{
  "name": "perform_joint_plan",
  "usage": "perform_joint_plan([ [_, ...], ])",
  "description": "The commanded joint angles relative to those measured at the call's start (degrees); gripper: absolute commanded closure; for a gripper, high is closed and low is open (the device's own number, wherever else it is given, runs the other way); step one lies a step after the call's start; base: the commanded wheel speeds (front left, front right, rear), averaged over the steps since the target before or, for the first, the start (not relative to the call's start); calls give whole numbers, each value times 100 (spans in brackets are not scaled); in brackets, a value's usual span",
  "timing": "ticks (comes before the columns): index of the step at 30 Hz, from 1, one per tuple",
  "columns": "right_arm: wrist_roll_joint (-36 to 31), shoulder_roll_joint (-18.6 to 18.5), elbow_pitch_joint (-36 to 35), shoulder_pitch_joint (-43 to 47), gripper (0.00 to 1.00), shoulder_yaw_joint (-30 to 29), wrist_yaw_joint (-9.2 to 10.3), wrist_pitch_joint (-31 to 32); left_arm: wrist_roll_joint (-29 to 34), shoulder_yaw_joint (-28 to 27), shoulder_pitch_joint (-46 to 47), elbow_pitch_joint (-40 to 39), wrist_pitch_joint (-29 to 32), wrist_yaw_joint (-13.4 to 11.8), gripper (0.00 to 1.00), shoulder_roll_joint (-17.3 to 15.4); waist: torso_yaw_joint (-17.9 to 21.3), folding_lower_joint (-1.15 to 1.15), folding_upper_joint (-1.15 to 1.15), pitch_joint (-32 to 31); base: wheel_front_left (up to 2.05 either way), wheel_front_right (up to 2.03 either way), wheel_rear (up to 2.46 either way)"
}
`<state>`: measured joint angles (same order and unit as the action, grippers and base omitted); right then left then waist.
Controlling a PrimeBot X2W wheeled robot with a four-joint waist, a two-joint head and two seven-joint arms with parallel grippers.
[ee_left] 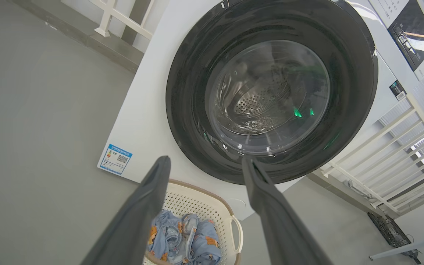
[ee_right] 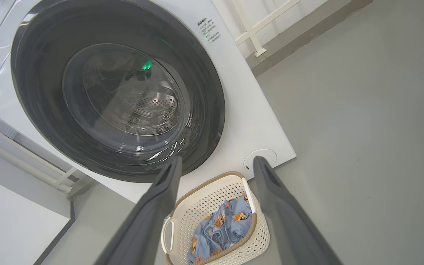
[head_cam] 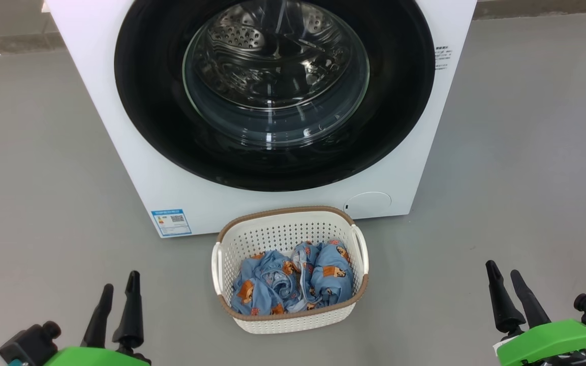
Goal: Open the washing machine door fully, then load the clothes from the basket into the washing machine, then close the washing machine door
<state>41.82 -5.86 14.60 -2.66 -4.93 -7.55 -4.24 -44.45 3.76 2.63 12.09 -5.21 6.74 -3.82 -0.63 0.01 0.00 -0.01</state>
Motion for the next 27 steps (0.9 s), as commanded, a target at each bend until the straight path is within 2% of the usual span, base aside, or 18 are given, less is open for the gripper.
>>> perform_joint_plan([
  [1,-227,-69,-179,-258,0,77,4,-88,206,-80,189,-156,-84,-15,0,-133,-4,0,0,-2,0,0,0],
  [27,-1946,-35,-427,-267,0,365,5,-151,1794,127,291,114,-510,-48,0,-119,-55,0,0,54,0,0,0],
])
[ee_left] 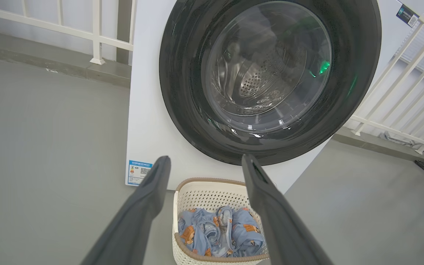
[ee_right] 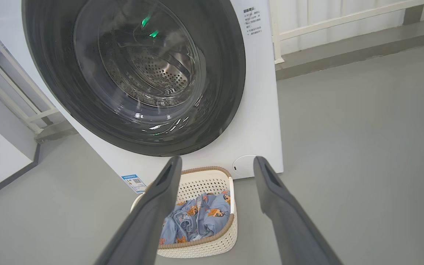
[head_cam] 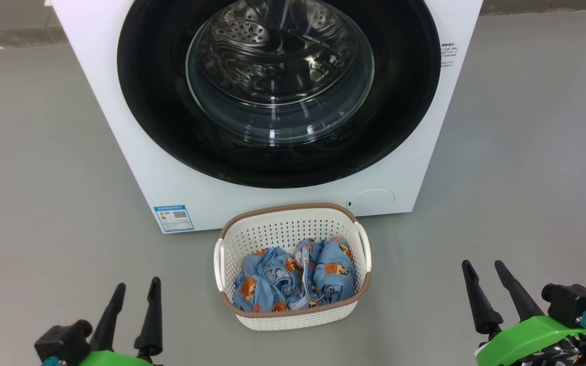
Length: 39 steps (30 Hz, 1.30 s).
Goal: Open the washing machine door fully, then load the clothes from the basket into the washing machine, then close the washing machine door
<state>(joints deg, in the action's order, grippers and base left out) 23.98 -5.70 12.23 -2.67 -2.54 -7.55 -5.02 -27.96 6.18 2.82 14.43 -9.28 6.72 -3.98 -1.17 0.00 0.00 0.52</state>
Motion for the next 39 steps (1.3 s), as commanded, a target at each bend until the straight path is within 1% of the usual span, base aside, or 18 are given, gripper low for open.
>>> perform_joint_plan([
  [1,-232,-48,-212,-266,0,136,5,-76,213,-109,279,-111,-120,-53,0,-104,-4,0,0,4,0,0,0],
  [21,-1504,-72,-472,-254,0,191,6,-226,1400,35,359,86,-461,-143,0,-114,-40,0,0,54,0,0,0],
  [27,-1865,-98,-542,-254,0,215,6,-283,1732,69,391,127,-563,-210,0,-111,-47,0,0,68,0,0,0],
  [39,-1819,-71,-556,-237,0,179,6,-278,1693,38,409,175,-572,-269,0,-99,-48,0,0,56,0,0,0],
])
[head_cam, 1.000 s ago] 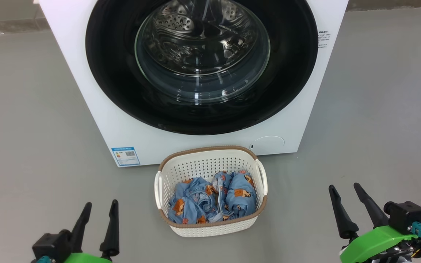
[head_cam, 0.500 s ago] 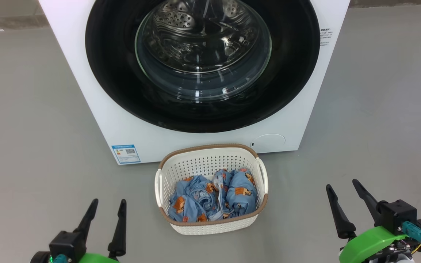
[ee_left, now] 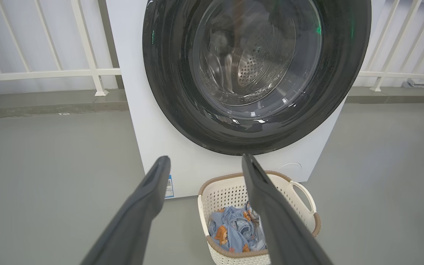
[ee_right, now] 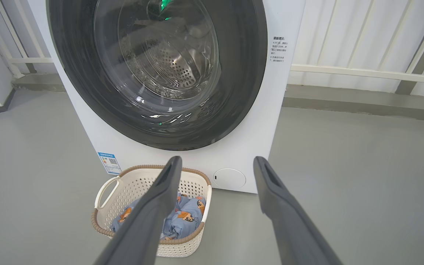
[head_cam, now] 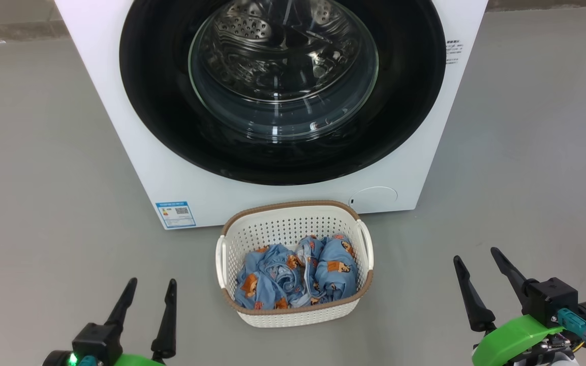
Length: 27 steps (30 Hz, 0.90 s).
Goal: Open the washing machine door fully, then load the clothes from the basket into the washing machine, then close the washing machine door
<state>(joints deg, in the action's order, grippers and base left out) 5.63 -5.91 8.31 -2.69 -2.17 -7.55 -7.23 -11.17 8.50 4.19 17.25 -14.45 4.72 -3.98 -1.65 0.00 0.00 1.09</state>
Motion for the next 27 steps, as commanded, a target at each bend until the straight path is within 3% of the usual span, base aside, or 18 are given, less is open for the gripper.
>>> perform_joint_plan([
  [1,21,-49,-161,-234,0,141,6,-56,9,-195,272,-101,-55,-71,0,-98,0,0,0,-6,0,0,0],
  [16,119,-58,-160,-249,0,141,6,-55,96,-131,306,-61,-55,-133,0,-138,-4,0,0,0,9,9,-19],
  [27,145,-40,-200,-240,0,109,6,-45,117,-106,329,-63,-55,-165,0,-158,1,0,0,13,90,90,-180],
])
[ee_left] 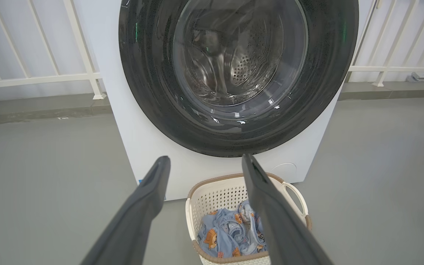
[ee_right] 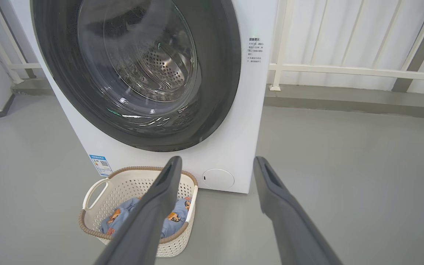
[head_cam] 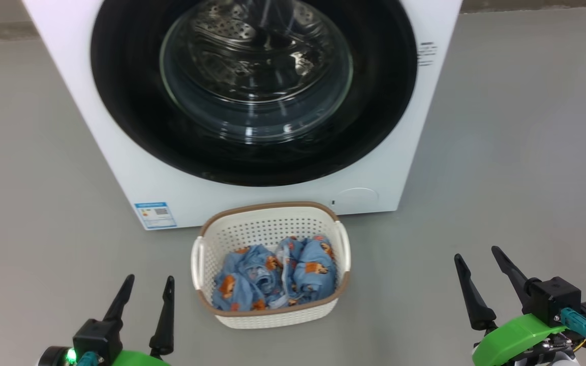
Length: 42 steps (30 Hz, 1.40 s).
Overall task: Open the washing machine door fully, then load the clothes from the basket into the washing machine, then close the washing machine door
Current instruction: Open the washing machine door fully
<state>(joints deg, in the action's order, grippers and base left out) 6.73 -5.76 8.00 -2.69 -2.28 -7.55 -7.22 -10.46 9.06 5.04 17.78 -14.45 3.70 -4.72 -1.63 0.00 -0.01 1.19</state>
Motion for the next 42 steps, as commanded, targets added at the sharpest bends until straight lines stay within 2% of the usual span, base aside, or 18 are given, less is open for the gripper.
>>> perform_joint_plan([
  [1,33,-51,-176,-242,0,114,6,-47,48,-160,250,-119,-55,-62,0,-86,-3,0,1,8,123,123,-246],
  [19,47,-39,-163,-293,0,88,6,-62,55,-178,270,-281,-55,-50,0,-105,5,0,1,51,101,101,-202],
  [42,31,-9,-187,-250,0,44,6,-62,113,-176,233,-274,-55,-66,0,-93,-25,0,1,34,5,5,-11],
])
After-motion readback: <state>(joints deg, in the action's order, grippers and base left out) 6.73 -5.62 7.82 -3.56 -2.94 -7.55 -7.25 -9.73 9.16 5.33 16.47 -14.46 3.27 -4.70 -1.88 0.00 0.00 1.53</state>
